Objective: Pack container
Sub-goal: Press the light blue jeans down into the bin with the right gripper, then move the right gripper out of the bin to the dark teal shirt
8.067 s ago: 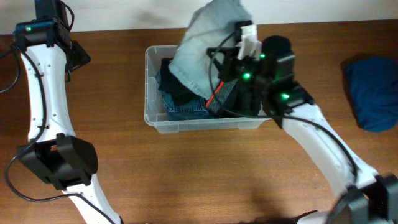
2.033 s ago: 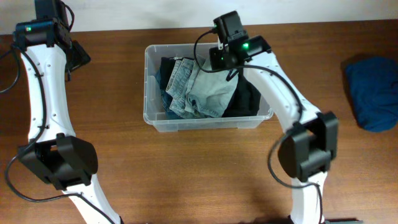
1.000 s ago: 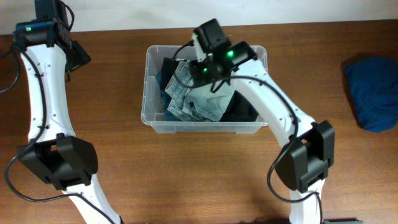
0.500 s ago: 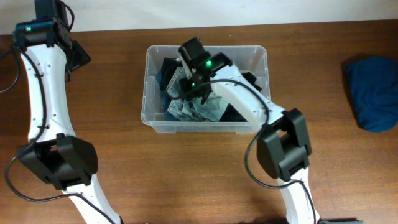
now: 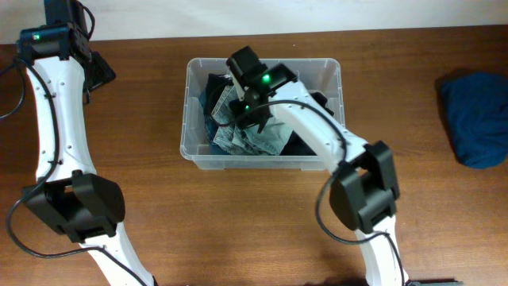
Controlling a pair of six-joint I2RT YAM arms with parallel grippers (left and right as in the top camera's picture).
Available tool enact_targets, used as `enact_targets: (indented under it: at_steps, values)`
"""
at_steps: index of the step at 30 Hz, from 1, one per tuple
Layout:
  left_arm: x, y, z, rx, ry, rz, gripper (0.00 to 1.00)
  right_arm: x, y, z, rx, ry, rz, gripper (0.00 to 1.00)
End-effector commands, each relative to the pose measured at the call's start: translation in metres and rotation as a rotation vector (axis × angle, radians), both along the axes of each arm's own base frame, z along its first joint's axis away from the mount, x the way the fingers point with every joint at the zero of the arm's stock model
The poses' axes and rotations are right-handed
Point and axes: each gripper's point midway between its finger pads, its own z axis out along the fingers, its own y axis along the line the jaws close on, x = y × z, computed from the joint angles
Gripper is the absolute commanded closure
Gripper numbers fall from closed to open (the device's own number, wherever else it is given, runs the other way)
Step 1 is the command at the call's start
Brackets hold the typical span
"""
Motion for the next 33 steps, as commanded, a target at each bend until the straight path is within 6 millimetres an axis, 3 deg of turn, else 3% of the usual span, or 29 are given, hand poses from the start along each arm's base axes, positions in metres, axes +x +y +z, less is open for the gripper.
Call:
enact_targets:
  at_steps: [1, 3, 6, 11, 18, 22, 25, 29, 33]
  values:
    - [0.0, 0.002, -0.001, 0.005, 0.004, 0.003, 0.01, 0.006, -0.022, 0.111, 0.11, -0.183, -0.053, 0.89]
    - [0.0, 0.002, -0.001, 0.005, 0.004, 0.003, 0.0, 0.001, -0.046, 0.136, 0.103, -0.213, -0.092, 0.88]
    - [0.0, 0.002, -0.001, 0.005, 0.004, 0.003, 0.01, -0.008, -0.097, 0.17, 0.081, -0.248, -0.185, 0.87]
    - [0.0, 0.002, -0.001, 0.005, 0.004, 0.003, 0.01, -0.023, -0.178, 0.194, 0.054, -0.24, -0.35, 0.85]
    - [0.0, 0.002, -0.001, 0.005, 0.004, 0.003, 0.01, -0.046, -0.297, 0.182, -0.015, -0.118, -0.639, 0.84]
    - [0.0, 0.002, -0.001, 0.005, 0.004, 0.003, 0.01, -0.062, -0.355, 0.176, -0.032, -0.074, -0.797, 0.82]
    - [0.0, 0.002, -0.001, 0.005, 0.004, 0.003, 0.01, -0.077, -0.393, 0.174, -0.04, -0.049, -0.905, 0.66]
    - [0.0, 0.002, -0.001, 0.005, 0.004, 0.003, 0.01, -0.104, -0.432, 0.169, -0.045, 0.001, -1.032, 0.64]
    - [0.0, 0.002, -0.001, 0.005, 0.004, 0.003, 0.01, -0.118, -0.461, 0.166, -0.046, 0.009, -1.122, 0.39]
